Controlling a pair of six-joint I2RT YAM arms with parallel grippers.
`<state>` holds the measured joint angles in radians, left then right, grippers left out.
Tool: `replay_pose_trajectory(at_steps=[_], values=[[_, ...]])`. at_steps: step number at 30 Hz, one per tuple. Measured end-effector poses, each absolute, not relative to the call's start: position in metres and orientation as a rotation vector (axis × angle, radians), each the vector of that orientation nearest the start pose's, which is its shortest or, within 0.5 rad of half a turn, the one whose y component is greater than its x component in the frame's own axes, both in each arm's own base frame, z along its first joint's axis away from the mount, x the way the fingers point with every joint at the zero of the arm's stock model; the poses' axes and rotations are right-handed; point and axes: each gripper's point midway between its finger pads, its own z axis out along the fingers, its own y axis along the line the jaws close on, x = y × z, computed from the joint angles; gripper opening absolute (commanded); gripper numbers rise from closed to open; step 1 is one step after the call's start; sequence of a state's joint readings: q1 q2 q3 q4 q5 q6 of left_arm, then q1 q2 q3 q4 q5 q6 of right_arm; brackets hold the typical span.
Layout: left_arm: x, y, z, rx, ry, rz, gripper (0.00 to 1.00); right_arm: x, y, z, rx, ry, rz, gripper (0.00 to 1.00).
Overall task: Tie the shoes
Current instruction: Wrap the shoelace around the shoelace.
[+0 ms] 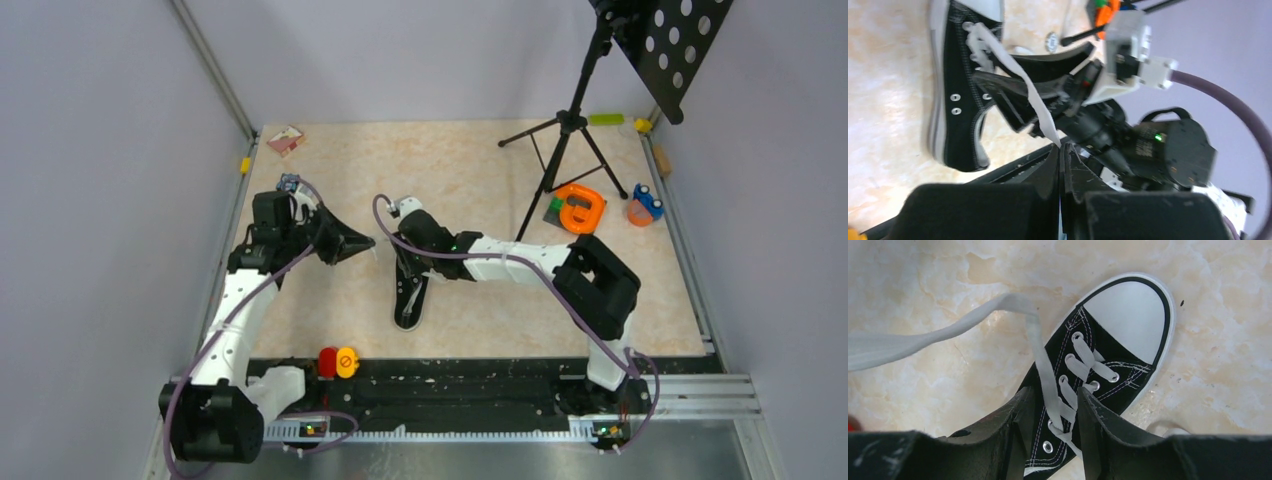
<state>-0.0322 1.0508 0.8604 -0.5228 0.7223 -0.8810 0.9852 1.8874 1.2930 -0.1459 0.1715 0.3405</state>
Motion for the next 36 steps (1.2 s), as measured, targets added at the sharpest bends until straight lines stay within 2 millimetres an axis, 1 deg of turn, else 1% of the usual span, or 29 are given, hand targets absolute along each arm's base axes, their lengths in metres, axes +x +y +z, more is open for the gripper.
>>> replay_pose_trajectory(at_steps=[4,8,11,14,18,20,21,26,29,31,33,36], values=[[0.259,-0.156,0.238,-0.563,2.268,-1.388,0.00,0.291,0.407,0.085,-0.651,2.241,0.476,0.41],[0.255,-0.161,0.250,-0.544,2.251,-1.459,0.00,0.296,0.413,0.093,-0.641,2.221,0.487,0.40],[0.253,-0.163,0.257,-0.532,2.239,-1.482,0.00,0.301,0.421,0.100,-0.636,2.200,0.500,0.38],[0.252,-0.164,0.267,-0.511,2.218,-1.503,0.00,0.305,0.425,0.101,-0.636,2.193,0.508,0.36],[0.252,-0.164,0.276,-0.490,2.191,-1.513,0.00,0.304,0.428,0.099,-0.642,2.194,0.520,0.23],[0.252,-0.163,0.277,-0.492,2.187,-1.515,0.00,0.304,0.429,0.100,-0.642,2.194,0.524,0.04],[0.252,-0.163,0.277,-0.494,2.187,-1.516,0.00,0.305,0.429,0.100,-0.640,2.191,0.527,0.00],[0.252,-0.162,0.277,-0.496,2.187,-1.514,0.00,0.306,0.430,0.100,-0.623,2.178,0.536,0.00],[0.255,-0.157,0.272,-0.515,2.187,-1.479,0.00,0.299,0.417,0.090,-0.625,2.200,0.511,0.00],[0.259,-0.148,0.260,-0.548,2.188,-1.431,0.00,0.293,0.405,0.084,-0.626,2.215,0.495,0.00],[0.261,-0.142,0.239,-0.591,2.213,-1.383,0.00,0.287,0.393,0.084,-0.622,2.222,0.482,0.00],[0.256,-0.136,0.198,-0.673,2.296,-1.320,0.00,0.278,0.375,0.090,-0.593,2.217,0.481,0.00]])
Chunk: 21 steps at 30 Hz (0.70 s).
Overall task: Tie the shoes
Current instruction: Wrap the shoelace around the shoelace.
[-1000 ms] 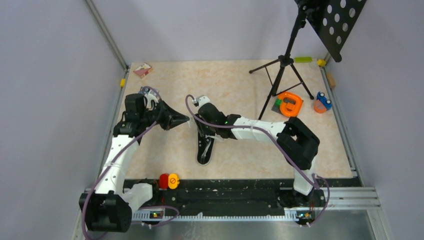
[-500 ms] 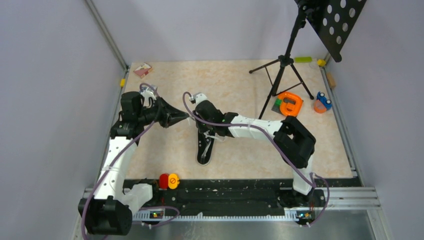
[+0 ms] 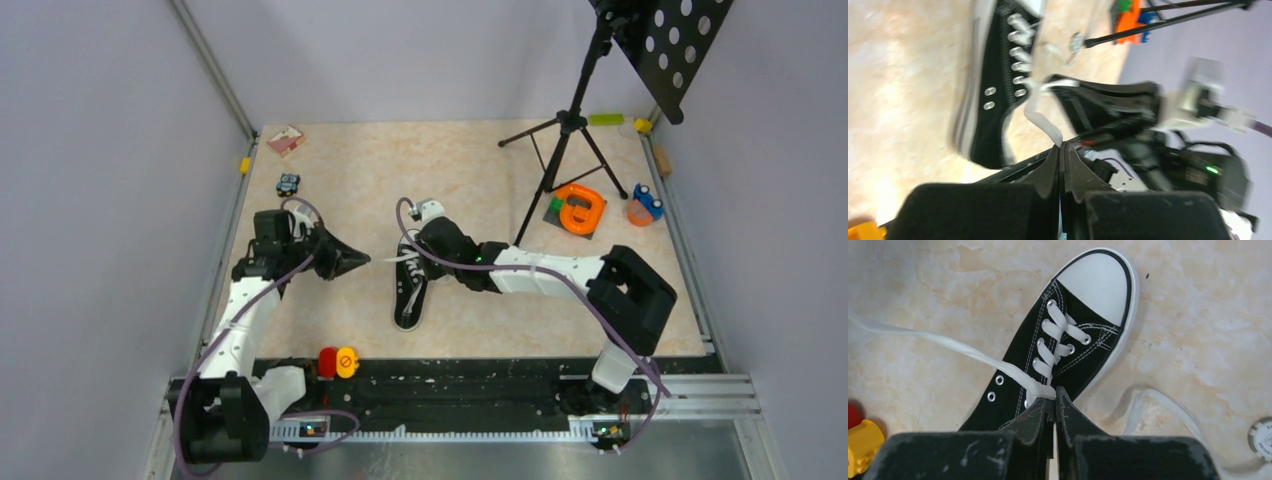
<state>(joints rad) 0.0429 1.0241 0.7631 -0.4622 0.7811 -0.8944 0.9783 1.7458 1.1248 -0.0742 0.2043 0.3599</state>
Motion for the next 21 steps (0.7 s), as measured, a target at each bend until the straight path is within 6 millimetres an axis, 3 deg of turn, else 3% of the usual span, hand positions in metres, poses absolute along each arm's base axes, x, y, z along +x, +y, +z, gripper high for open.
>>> replay_pose_trajectory(at_steps=[4,7,13,17,21], values=[[0.242,-0.130,0.143,-0.772,2.414,-1.232,0.00,0.274,0.365,0.105,-0.551,2.183,0.501,0.00],[0.232,-0.123,0.112,-0.816,2.488,-1.140,0.00,0.277,0.368,0.118,-0.524,2.146,0.536,0.00],[0.224,-0.114,0.080,-0.805,2.573,-1.031,0.00,0.278,0.374,0.125,-0.511,2.121,0.573,0.00],[0.207,-0.111,0.053,-0.837,2.659,-0.969,0.00,0.276,0.376,0.125,-0.521,2.127,0.587,0.00],[0.199,-0.108,0.043,-0.849,2.695,-0.905,0.00,0.272,0.382,0.131,-0.547,2.133,0.621,0.00]])
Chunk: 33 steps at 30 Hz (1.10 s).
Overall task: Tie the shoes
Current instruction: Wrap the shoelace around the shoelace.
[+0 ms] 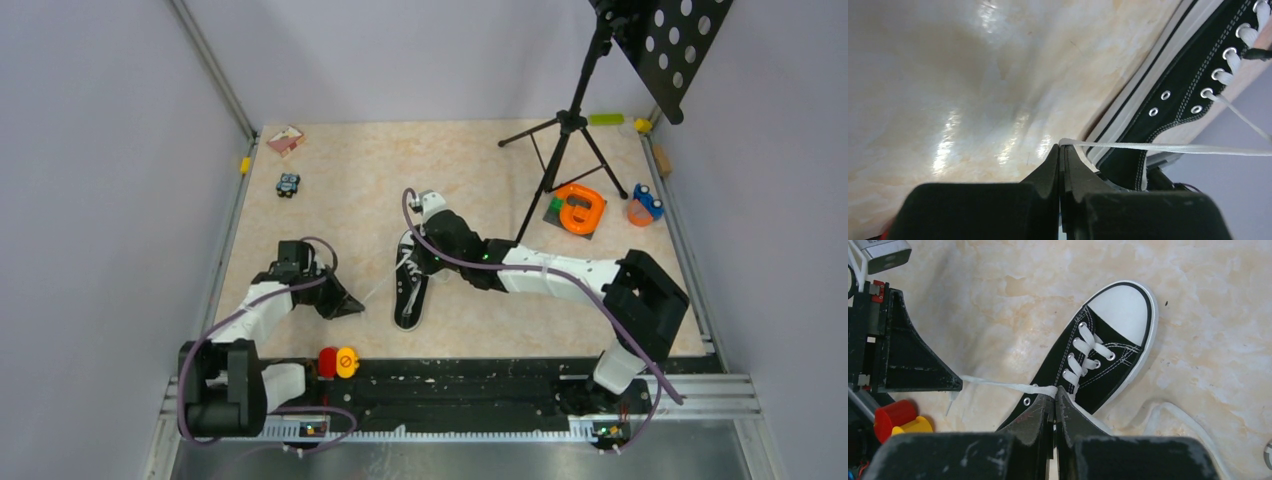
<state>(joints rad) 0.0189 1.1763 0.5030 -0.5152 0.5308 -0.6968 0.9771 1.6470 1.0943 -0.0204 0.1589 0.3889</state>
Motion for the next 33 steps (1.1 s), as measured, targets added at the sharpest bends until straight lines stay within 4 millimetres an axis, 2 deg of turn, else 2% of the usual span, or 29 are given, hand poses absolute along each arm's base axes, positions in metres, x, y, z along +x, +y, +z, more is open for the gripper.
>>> replay_pose_trajectory(at_steps=[4,7,11,15,22,26,30,33], values=[[0.201,-0.097,0.045,-0.872,2.655,-0.800,0.00,0.269,0.384,0.131,-0.566,2.147,0.635,0.00],[0.204,-0.087,0.048,-0.903,2.611,-0.718,0.00,0.267,0.384,0.123,-0.583,2.168,0.629,0.00],[0.203,-0.080,0.041,-0.949,2.609,-0.657,0.00,0.264,0.387,0.116,-0.622,2.195,0.631,0.00],[0.197,-0.080,0.025,-0.998,2.644,-0.635,0.00,0.259,0.394,0.120,-0.682,2.197,0.664,0.00],[0.201,-0.077,0.016,-1.000,2.669,-0.602,0.00,0.246,0.399,0.123,-0.794,2.220,0.745,0.00],[0.204,-0.080,0.016,-0.986,2.683,-0.615,0.00,0.250,0.395,0.117,-0.792,2.255,0.757,0.00],[0.205,-0.085,0.016,-0.920,2.692,-0.610,0.00,0.262,0.400,0.115,-0.773,2.270,0.750,0.00],[0.207,-0.089,0.017,-0.849,2.705,-0.585,0.15,0.269,0.405,0.114,-0.769,2.278,0.743,0.00]])
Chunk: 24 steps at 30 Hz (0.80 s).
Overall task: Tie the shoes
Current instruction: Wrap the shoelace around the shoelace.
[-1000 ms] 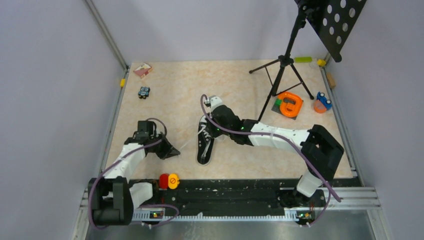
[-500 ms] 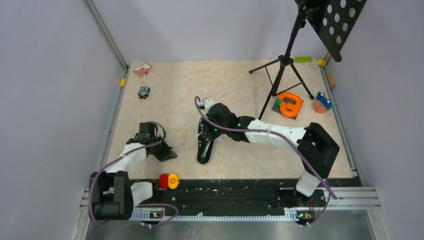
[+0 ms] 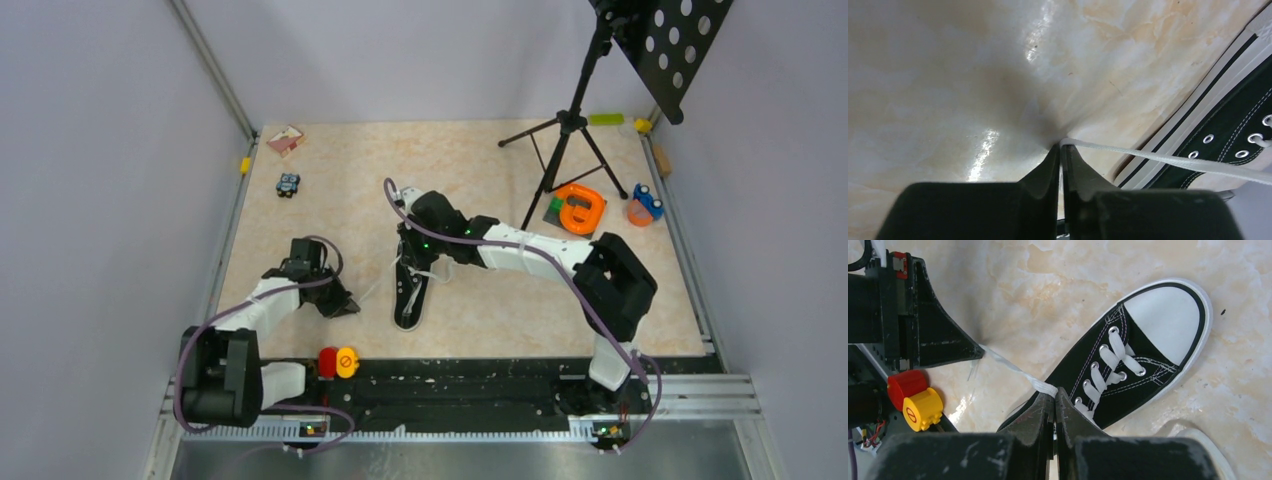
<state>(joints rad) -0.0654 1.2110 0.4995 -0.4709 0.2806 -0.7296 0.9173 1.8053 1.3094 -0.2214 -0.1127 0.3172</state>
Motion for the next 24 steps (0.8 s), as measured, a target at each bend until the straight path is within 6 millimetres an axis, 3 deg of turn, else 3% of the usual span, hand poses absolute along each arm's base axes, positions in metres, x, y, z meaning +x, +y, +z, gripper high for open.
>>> replay_pose_trajectory(at_steps=[6,10,15,18,24], values=[[0.215,-0.083,0.023,-0.810,2.694,-0.505,0.44,0.274,0.404,0.107,-0.776,2.315,0.721,0.00],[0.220,-0.075,0.047,-0.772,2.604,-0.469,0.59,0.278,0.401,0.104,-0.799,2.331,0.698,0.00],[0.243,-0.078,0.103,-0.610,2.391,-0.558,0.66,0.280,0.400,0.099,-0.824,2.345,0.690,0.00],[0.254,-0.099,0.126,-0.463,2.308,-0.702,0.66,0.278,0.397,0.095,-0.838,2.358,0.685,0.00],[0.261,-0.145,0.130,-0.212,2.256,-0.907,0.65,0.275,0.397,0.093,-0.855,2.368,0.690,0.00]])
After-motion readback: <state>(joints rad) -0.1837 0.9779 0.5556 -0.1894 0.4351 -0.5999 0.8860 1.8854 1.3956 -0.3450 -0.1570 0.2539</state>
